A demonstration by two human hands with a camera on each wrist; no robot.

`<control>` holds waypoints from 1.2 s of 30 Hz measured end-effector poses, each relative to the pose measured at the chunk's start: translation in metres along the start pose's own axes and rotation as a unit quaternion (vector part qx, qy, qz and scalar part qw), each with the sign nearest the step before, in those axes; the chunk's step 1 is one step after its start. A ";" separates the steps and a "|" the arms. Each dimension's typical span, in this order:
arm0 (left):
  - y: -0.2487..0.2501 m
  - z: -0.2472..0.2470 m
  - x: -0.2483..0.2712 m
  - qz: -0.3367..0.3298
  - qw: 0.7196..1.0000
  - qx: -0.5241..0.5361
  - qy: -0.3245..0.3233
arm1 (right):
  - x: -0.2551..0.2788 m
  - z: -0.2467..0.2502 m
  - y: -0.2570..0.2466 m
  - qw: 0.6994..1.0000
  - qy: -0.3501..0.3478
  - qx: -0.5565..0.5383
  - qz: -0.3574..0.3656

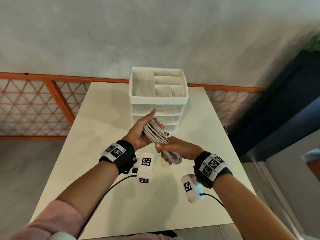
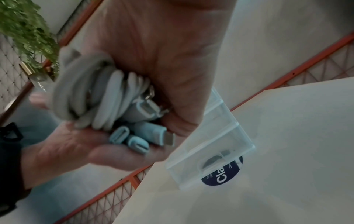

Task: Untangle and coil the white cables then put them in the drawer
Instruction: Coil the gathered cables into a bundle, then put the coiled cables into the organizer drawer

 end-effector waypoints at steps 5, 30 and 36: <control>0.000 -0.005 -0.014 -0.006 0.999 0.013 0.039 | 0.001 0.009 0.002 1.000 0.011 -0.011 -0.011; -0.035 0.069 -0.100 -0.077 0.976 0.032 0.201 | 0.020 0.098 0.080 0.992 -0.013 -0.028 -0.123; -0.053 0.075 -0.080 -0.084 0.974 -0.006 0.209 | 0.020 0.105 0.049 0.992 -0.053 0.022 -0.112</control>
Point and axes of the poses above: each hand's wrist, its own x-axis away from the middle knuckle, its own z-axis out of the back of the hand, y = z × x, the point moved 7 cm from there along -x, towards the middle knuckle, and after that the axes turned 12 degrees about -y, right-handed, at the moved point
